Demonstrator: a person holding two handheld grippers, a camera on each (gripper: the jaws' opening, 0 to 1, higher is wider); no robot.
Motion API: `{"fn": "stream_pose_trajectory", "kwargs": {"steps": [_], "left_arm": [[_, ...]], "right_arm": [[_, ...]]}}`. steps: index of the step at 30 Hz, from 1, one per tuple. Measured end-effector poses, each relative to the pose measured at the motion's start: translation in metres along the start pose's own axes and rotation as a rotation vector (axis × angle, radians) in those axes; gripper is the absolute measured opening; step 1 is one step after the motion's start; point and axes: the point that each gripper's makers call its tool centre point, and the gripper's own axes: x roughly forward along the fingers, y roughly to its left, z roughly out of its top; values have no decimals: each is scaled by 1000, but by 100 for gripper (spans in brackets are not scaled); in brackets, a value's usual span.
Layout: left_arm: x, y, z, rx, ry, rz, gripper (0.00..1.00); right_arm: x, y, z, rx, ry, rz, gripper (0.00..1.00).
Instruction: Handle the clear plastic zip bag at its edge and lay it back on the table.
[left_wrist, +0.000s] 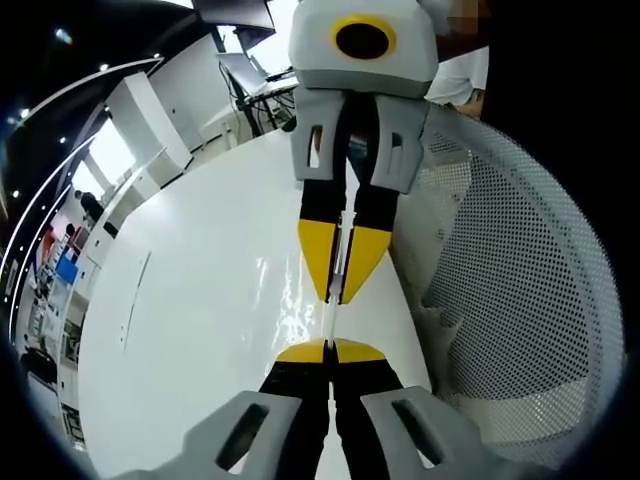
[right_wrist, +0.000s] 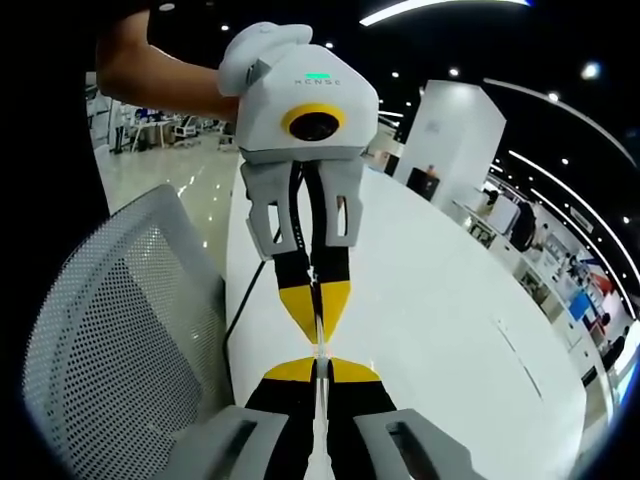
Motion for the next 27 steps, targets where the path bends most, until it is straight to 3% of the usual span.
{"fn": "stream_pose_trajectory", "kwargs": {"steps": [27], "left_arm": [[-1, -1, -3, -3, 1, -6, 0]], "right_arm": [[2, 1, -1, -2, 4, 10, 0]]}}
